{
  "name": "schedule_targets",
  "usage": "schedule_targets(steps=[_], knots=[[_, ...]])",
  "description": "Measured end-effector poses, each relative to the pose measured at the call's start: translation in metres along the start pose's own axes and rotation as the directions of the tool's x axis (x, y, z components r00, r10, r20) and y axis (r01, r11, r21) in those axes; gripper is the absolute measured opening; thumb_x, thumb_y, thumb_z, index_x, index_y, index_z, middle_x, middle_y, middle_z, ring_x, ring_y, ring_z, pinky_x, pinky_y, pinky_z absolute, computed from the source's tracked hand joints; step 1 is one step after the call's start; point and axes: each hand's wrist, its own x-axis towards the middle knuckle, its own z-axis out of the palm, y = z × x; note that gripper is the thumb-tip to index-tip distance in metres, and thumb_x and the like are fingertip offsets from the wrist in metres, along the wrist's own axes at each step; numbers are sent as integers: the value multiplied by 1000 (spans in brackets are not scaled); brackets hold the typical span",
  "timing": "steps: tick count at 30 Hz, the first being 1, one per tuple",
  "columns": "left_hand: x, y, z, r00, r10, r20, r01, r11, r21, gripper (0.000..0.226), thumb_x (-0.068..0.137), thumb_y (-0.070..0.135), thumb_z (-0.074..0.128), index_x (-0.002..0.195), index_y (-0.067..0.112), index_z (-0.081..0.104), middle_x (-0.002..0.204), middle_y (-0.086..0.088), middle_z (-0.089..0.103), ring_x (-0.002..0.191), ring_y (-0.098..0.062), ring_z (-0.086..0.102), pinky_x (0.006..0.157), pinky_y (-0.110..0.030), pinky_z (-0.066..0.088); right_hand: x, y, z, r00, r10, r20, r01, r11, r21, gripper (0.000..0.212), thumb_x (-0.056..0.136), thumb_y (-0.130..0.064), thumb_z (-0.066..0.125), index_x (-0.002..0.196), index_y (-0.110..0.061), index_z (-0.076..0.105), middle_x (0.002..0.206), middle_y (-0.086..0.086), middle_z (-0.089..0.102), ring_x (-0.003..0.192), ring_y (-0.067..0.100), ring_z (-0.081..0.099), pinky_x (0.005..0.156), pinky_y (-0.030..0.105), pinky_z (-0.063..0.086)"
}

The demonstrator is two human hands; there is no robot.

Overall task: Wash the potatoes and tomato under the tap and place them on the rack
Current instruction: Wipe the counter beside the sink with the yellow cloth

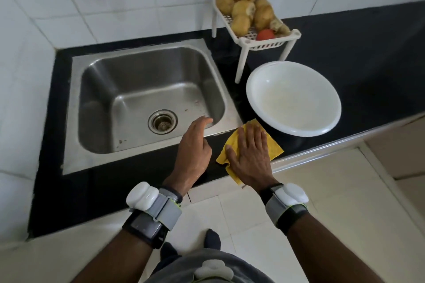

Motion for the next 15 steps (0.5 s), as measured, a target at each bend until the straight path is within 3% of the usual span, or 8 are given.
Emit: schedule_targets(steps=[6,11,15], knots=[[4,11,8,1000,-27,5,27,1000,-5,53,88,-16,40,134,8,50,138,-7,53,131,-17,47,111,-26,36,29,14,-6,998,-64,-21,64,998,-16,83,92,-62,7,155,-10,14,163,16,8,151,29,-2,120,44,-12],[2,14,11,998,-58,6,59,998,-14,53,89,-15,40,135,10,50,138,-7,54,130,-17,48,111,-32,39,51,16,-5,997,-71,7,71,997,23,83,92,-63,5,156,-10,8,163,15,2,151,28,-5,119,43,-12],[15,30,22,992,-113,50,116,990,-83,44,94,-4,46,135,13,50,134,-3,56,119,-13,55,98,-22,46,36,14,-5,995,-103,3,103,995,7,82,93,-60,3,156,-8,8,162,18,2,151,29,-7,120,45,-12]])
